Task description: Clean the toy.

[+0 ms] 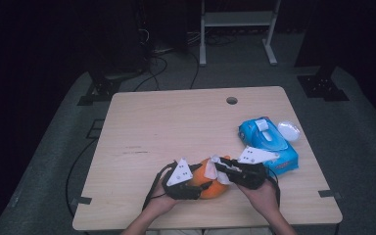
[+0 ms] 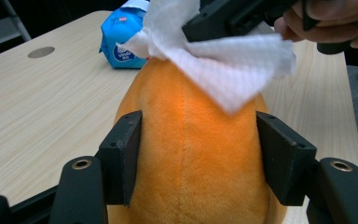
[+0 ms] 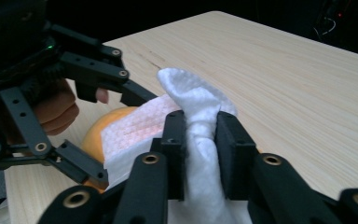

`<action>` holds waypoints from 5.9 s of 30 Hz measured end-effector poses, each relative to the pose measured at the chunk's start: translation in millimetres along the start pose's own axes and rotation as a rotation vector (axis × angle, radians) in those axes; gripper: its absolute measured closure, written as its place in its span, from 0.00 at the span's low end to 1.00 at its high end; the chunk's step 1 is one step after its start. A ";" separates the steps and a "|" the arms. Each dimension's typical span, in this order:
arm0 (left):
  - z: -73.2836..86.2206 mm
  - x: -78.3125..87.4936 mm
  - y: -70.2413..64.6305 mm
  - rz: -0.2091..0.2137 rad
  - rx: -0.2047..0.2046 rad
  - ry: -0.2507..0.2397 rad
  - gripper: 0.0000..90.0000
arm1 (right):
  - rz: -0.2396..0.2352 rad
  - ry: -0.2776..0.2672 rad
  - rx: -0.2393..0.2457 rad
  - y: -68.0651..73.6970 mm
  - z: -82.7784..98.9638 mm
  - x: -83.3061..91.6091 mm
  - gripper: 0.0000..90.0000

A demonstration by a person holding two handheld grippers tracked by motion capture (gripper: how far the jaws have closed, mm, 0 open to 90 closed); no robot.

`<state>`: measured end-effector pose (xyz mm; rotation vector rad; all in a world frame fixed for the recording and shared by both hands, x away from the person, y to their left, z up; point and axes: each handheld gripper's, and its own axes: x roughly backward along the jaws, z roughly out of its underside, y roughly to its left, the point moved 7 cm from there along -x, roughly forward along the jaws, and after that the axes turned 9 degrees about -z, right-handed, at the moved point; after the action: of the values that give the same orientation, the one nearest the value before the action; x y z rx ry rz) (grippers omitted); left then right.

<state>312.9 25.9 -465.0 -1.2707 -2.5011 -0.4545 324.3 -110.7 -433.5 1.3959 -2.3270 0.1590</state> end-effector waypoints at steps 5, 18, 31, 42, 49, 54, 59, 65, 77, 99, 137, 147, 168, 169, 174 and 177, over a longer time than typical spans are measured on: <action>-0.1 -0.9 -2.1 -0.010 -0.007 0.002 0.40 | -0.010 0.023 -0.002 -0.6 3.2 -3.4 0.81; 5.4 -5.6 5.6 0.011 0.058 -0.003 0.10 | 0.008 0.028 0.017 -4.3 3.7 -1.5 0.86; -9.3 4.2 3.4 -0.047 -0.005 -0.035 0.48 | -0.048 -0.005 0.108 32.7 -15.0 -10.6 0.86; -10.3 5.6 10.8 -0.031 0.067 -0.064 0.20 | 0.009 0.004 0.016 -2.0 1.4 -2.0 0.86; 4.0 -4.1 12.5 0.031 0.115 0.002 0.09 | 0.043 -0.019 -0.046 -21.4 6.5 8.5 0.86; -0.5 1.4 10.0 -0.012 0.047 0.003 0.39 | 0.048 -0.034 -0.028 -13.8 -0.2 9.5 0.86; -10.9 8.1 7.4 -0.033 0.028 -0.016 0.47 | -0.024 -0.065 0.043 15.6 -18.0 5.2 0.86; -14.7 14.5 6.3 -0.020 0.032 -0.027 0.50 | -0.002 -0.063 0.049 13.8 -19.9 6.2 0.86; -2.8 -4.5 7.4 0.008 0.087 -0.015 0.13 | 0.005 -0.050 -0.060 -12.8 1.2 5.4 0.86; -10.8 11.6 8.0 0.031 0.055 0.033 0.33 | -0.025 -0.040 -0.031 -5.2 1.4 0.4 0.86; -1.3 0.2 18.5 -0.029 0.163 0.023 0.34 | 0.041 -0.062 0.023 -4.6 -1.2 5.2 0.86; -2.0 0.3 19.5 -0.037 0.191 0.015 0.34 | 0.042 -0.055 0.029 -5.7 -0.7 4.0 0.86; -0.7 -9.1 -3.3 0.007 0.039 0.023 0.21 | 0.042 -0.066 0.040 -4.6 -3.1 6.8 0.86; -0.9 -8.0 -3.7 0.002 0.025 0.030 0.24 | 0.046 -0.064 0.053 -1.2 -4.3 6.3 0.86; 0.0 -6.9 -9.9 -0.003 -0.023 0.034 0.32 | 0.008 -0.044 0.123 22.2 -11.8 -3.7 0.86; -0.3 -6.6 -11.2 -0.004 -0.037 0.026 0.36 | 0.029 -0.038 0.102 15.9 -11.8 -2.0 0.86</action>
<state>307.5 14.8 -469.0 -1.2657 -2.4850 -0.5165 314.8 -97.6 -421.7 1.4255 -2.4019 0.2655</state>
